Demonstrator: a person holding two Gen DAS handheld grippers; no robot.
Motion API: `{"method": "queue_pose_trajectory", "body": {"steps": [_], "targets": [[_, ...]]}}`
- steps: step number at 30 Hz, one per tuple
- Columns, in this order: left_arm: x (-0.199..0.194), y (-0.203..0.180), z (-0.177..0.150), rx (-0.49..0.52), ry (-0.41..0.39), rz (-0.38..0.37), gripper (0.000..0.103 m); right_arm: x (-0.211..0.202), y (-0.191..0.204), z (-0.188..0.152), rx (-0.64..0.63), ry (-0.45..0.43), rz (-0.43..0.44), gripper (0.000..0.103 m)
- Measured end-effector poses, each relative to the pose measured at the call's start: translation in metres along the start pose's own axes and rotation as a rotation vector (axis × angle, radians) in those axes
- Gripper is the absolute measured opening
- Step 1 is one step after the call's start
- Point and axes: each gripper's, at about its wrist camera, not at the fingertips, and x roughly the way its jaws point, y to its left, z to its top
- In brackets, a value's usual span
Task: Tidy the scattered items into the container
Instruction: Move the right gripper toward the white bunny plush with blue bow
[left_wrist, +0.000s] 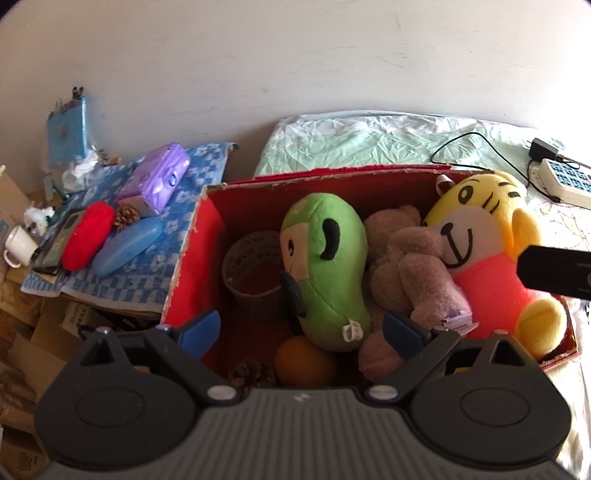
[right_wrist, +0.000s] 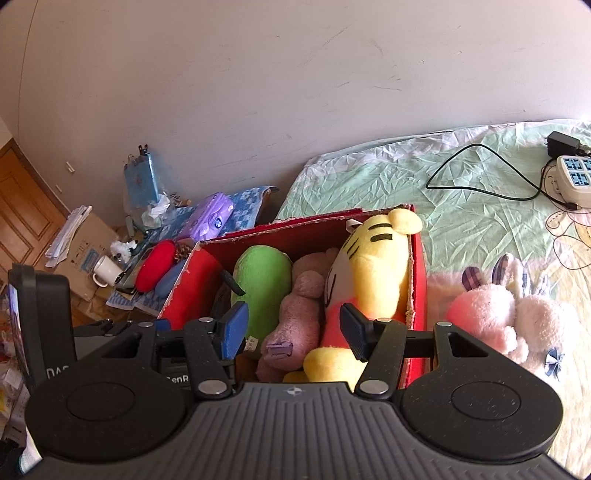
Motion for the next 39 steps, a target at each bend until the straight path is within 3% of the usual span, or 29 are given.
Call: {"method": "queue_pose_trajectory", "body": {"steps": [7, 18, 26, 39], "targets": [[-0.011, -0.018, 0.003, -0.006, -0.007, 0.072, 0.098, -0.013, -0.02, 0.001, -0.008, 0.0, 0.027, 0.058], [-0.029, -0.046, -0.002, -0.036, -0.006, 0.126, 0.098, -0.037, -0.062, -0.007, -0.007, 0.03, 0.031, 0.058], [-0.045, -0.079, -0.006, -0.029, -0.036, 0.123, 0.098, -0.056, -0.095, -0.011, -0.004, 0.038, 0.017, 0.058], [-0.056, -0.103, 0.011, 0.017, -0.107, 0.221, 0.099, -0.069, -0.129, -0.013, 0.073, 0.03, -0.03, 0.058]]}}
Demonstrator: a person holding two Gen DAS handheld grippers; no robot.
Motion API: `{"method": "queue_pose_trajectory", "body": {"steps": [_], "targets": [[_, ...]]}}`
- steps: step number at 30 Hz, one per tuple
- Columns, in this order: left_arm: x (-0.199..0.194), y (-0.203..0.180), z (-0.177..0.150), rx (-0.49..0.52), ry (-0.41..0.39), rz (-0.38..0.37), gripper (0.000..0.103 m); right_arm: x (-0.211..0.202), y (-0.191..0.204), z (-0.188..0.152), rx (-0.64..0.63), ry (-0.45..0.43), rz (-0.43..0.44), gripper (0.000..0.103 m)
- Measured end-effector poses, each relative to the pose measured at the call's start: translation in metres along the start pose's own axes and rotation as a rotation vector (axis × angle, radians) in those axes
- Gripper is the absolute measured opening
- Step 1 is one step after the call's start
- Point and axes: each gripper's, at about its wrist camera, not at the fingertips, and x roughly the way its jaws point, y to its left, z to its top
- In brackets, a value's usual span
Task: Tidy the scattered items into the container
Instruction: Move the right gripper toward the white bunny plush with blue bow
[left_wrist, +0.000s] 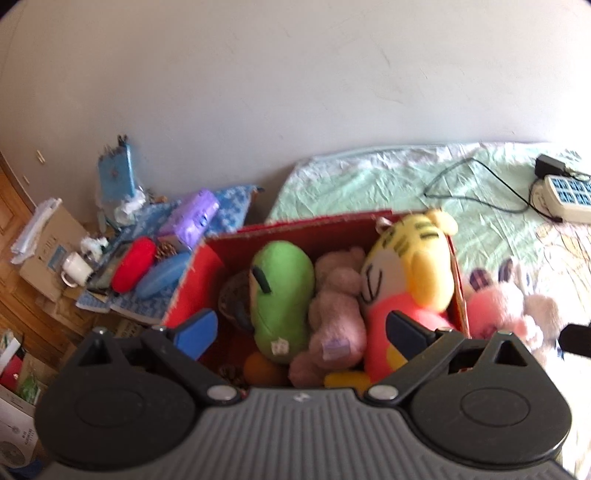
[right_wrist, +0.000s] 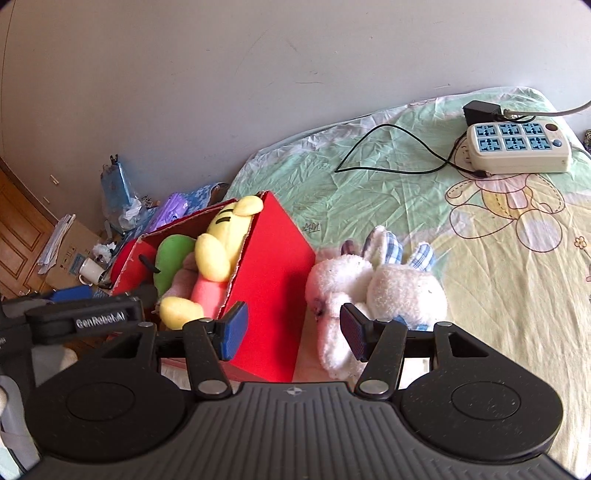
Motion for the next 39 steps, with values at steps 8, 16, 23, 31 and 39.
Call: {"method": "queue_pose_trajectory", "body": {"steps": [8, 16, 23, 31, 39], "targets": [[-0.011, -0.016, 0.009, 0.048, -0.009, -0.032, 0.101, 0.003, -0.012, 0.004, 0.041, -0.002, -0.011, 0.059], [-0.001, -0.024, 0.013, 0.063, 0.017, -0.05, 0.101, 0.005, -0.014, 0.006, 0.043, -0.004, -0.012, 0.059], [-0.006, -0.036, 0.014, 0.089, -0.008, -0.104, 0.101, 0.005, -0.027, 0.006, 0.068, -0.007, -0.047, 0.059], [-0.022, -0.059, 0.001, 0.143, -0.07, -0.291, 0.1, -0.002, -0.047, 0.001, 0.113, -0.008, -0.092, 0.059], [-0.034, -0.096, -0.034, 0.236, -0.076, -0.471, 0.096, -0.003, -0.07, -0.01, 0.162, 0.007, -0.12, 0.058]]}}
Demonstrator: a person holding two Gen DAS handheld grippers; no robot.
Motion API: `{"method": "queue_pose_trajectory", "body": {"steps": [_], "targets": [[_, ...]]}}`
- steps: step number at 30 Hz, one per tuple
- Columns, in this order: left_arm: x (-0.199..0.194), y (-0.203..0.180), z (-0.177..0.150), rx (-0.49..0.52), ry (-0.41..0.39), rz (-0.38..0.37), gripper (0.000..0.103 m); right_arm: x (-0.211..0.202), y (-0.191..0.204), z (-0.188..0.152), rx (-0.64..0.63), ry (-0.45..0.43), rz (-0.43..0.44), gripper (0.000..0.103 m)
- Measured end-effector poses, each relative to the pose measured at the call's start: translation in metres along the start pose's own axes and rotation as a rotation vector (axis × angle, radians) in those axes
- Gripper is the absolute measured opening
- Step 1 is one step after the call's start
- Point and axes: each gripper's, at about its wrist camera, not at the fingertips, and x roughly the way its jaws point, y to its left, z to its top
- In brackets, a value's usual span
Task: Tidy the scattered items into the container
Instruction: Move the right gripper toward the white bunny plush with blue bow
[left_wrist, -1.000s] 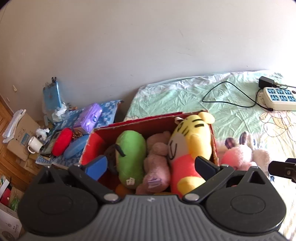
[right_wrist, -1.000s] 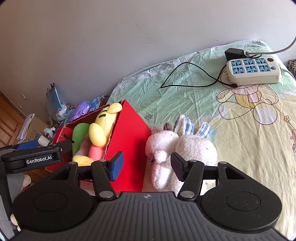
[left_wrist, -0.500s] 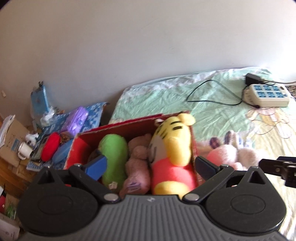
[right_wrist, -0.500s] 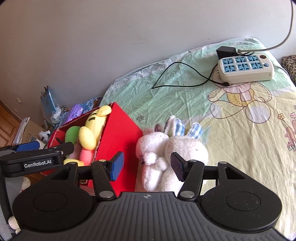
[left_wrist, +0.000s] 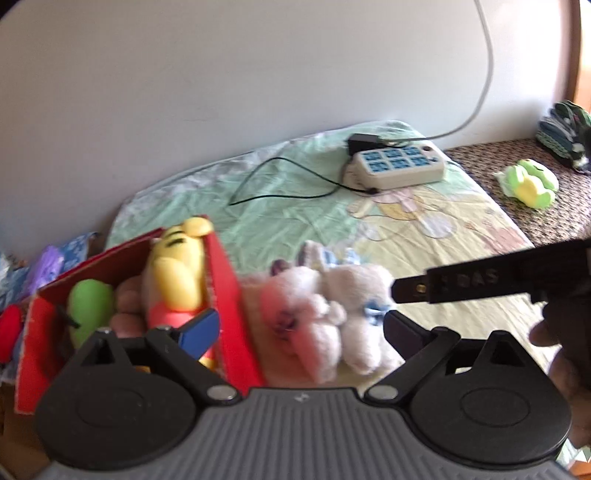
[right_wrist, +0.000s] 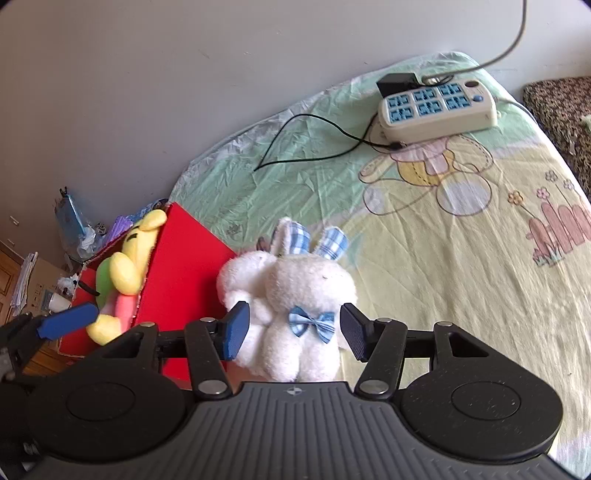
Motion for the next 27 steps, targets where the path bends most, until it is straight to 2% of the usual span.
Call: {"method": "queue_pose_trajectory", "body": {"steps": [5, 13, 16, 20, 27], "targets": [[0.007, -0.014, -0.009, 0.017, -0.007, -0.115, 0.096, 0.0, -0.012, 0.001, 0.018, 0.006, 0.001, 0.057], [0.037, -0.037, -0.022, 0.059, 0.041, -0.201, 0.088, 0.012, -0.038, 0.017, 0.035, 0.054, 0.009, 0.056], [0.046, -0.049, -0.025, 0.079, 0.051, -0.244, 0.088, 0.023, -0.046, 0.023, 0.052, 0.081, 0.025, 0.054], [0.063, -0.062, -0.03, 0.089, 0.08, -0.237, 0.088, 0.042, -0.051, 0.029, 0.061, 0.112, 0.048, 0.052], [0.083, -0.053, -0.032, 0.031, 0.118, -0.209, 0.089, 0.065, -0.056, 0.03, 0.106, 0.159, 0.13, 0.052]]}}
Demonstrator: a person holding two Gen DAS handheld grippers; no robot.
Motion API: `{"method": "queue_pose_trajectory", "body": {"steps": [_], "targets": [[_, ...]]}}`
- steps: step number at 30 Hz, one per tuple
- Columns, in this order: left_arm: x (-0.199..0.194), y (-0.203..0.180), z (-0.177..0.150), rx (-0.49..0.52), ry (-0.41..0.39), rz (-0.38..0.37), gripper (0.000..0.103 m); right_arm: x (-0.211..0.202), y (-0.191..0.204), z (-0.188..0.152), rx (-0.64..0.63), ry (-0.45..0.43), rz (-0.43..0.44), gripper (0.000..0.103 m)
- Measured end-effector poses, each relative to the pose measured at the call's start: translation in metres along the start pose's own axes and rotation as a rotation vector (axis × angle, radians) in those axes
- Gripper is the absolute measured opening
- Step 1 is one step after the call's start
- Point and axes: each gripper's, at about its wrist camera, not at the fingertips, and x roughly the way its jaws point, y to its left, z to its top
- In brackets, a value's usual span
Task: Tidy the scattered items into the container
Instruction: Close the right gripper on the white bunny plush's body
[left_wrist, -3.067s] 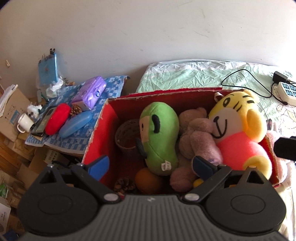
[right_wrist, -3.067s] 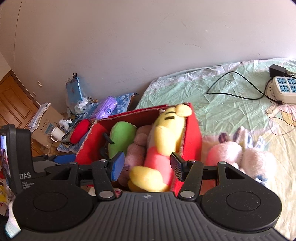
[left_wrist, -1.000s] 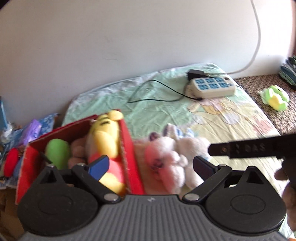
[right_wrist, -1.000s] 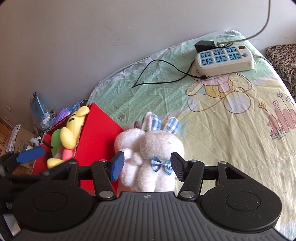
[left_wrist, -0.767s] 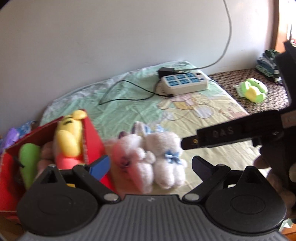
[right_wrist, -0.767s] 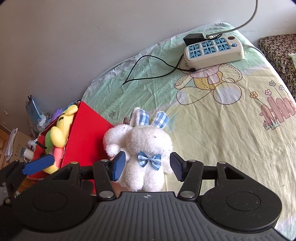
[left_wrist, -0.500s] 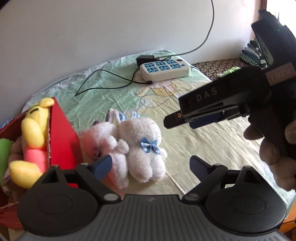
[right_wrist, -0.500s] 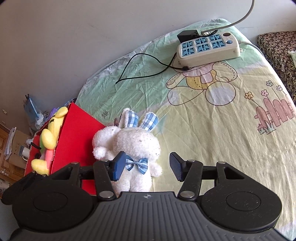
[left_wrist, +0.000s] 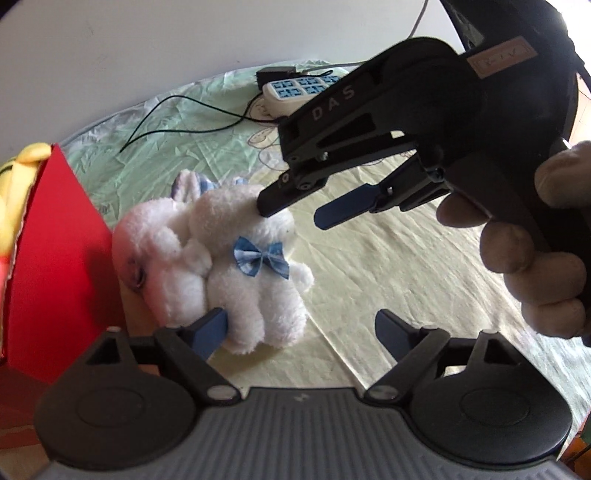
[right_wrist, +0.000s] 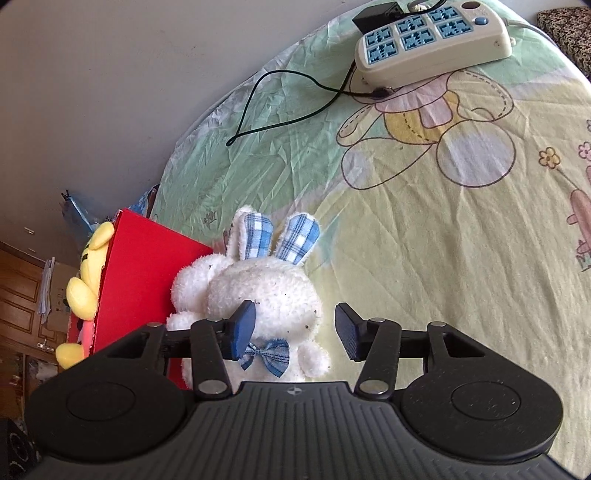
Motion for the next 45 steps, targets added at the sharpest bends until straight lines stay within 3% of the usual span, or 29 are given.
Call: {"method": "queue_pose_trajectory", "body": {"steps": [5, 9, 13, 18, 24, 26, 33, 35, 39, 45], "targets": [[0.011, 0.016, -0.009, -0.055, 0.033, 0.008, 0.089, 0.006, 0.003, -0.001, -0.005, 0.028, 0.082, 0.051], [0.015, 0.025, -0.014, -0.1, 0.051, -0.021, 0.083, 0.013, 0.009, -0.002, -0.055, 0.005, 0.079, 0.054], [0.007, 0.016, -0.012, -0.058, 0.007, -0.017, 0.083, 0.017, -0.002, 0.002, -0.013, -0.015, 0.106, 0.061], [0.012, 0.011, -0.007, -0.039, 0.003, -0.012, 0.084, 0.022, -0.006, -0.001, 0.016, -0.03, 0.133, 0.061], [0.01, 0.009, -0.005, -0.041, -0.011, -0.079, 0.084, 0.008, -0.003, -0.01, -0.008, -0.053, 0.121, 0.045], [0.009, -0.003, -0.004, -0.011, -0.032, -0.101, 0.083, -0.003, -0.002, -0.013, -0.022, -0.052, 0.12, 0.032], [0.006, -0.019, -0.013, 0.039, -0.04, -0.126, 0.085, -0.026, -0.016, -0.014, -0.019, -0.061, 0.052, 0.034], [-0.005, -0.015, -0.017, 0.048, -0.054, -0.097, 0.087, -0.033, -0.02, -0.008, -0.011, -0.082, 0.061, 0.042], [-0.021, 0.011, -0.009, -0.04, -0.074, -0.102, 0.09, -0.026, -0.02, 0.004, -0.028, -0.083, 0.047, 0.047], [-0.002, 0.022, 0.015, -0.093, -0.112, -0.076, 0.087, 0.01, -0.033, 0.015, 0.095, -0.033, 0.146, 0.053]]}}
